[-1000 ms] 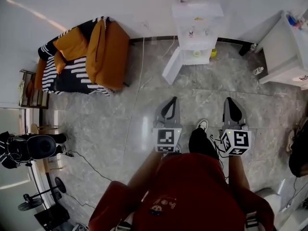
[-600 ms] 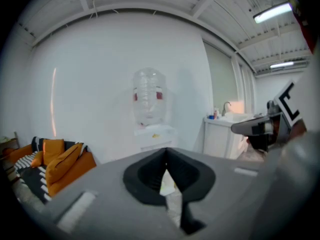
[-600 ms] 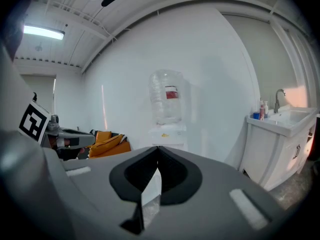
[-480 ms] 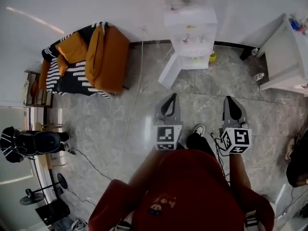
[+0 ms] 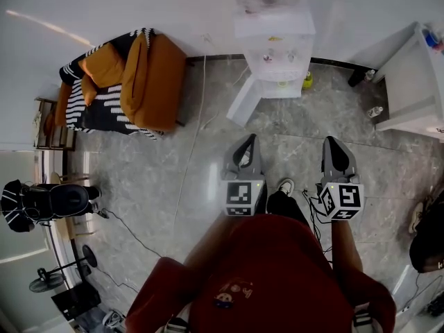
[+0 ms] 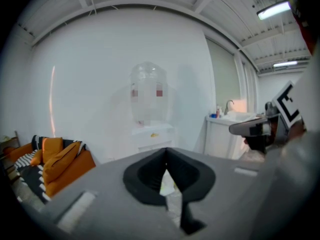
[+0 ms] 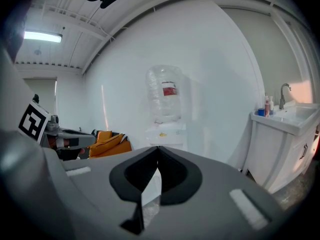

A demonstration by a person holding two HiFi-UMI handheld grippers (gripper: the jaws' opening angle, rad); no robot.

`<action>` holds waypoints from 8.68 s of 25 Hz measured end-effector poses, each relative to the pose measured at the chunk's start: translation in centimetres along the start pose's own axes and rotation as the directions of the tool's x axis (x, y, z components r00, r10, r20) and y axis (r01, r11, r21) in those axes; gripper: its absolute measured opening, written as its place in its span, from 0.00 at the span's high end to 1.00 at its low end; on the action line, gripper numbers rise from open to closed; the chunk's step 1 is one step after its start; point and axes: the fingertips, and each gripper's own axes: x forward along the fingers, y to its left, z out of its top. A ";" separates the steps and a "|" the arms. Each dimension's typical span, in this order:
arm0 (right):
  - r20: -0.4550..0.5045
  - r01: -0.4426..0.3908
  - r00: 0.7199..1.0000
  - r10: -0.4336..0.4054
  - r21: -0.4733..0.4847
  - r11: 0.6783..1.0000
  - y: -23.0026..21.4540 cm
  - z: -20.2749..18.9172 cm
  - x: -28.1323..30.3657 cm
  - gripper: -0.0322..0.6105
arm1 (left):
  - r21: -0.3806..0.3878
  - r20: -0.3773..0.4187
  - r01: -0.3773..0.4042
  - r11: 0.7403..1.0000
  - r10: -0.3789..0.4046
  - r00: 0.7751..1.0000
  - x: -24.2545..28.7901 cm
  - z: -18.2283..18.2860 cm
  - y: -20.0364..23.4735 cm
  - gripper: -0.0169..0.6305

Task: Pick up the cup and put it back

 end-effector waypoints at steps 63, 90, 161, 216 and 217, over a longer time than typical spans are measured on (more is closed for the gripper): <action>-0.053 -0.120 0.992 0.115 -0.096 0.988 -5.5 8.5 23.6 0.95 | -0.042 0.083 -0.132 0.990 0.135 0.987 18.9 7.3 11.6 0.97; -0.113 -0.189 0.979 0.172 -0.156 0.970 -5.5 -13.9 32.7 0.95 | -0.128 0.112 0.013 0.992 0.002 0.994 26.8 -13.6 12.2 0.97; -0.024 -0.261 0.964 0.263 -0.246 0.933 -19.8 -67.4 57.2 0.95 | 0.030 0.220 0.070 0.997 -0.075 0.973 56.1 -69.0 7.0 0.97; -0.049 -0.108 0.994 0.101 -0.162 0.981 -21.7 -69.6 70.9 0.38 | 0.006 0.114 0.070 0.998 -0.070 0.991 57.2 -73.6 6.6 0.97; -0.053 -0.110 0.993 0.103 -0.162 0.981 -21.7 -69.6 71.1 0.38 | 0.006 0.114 0.071 0.997 -0.071 0.991 57.1 -73.7 6.6 0.97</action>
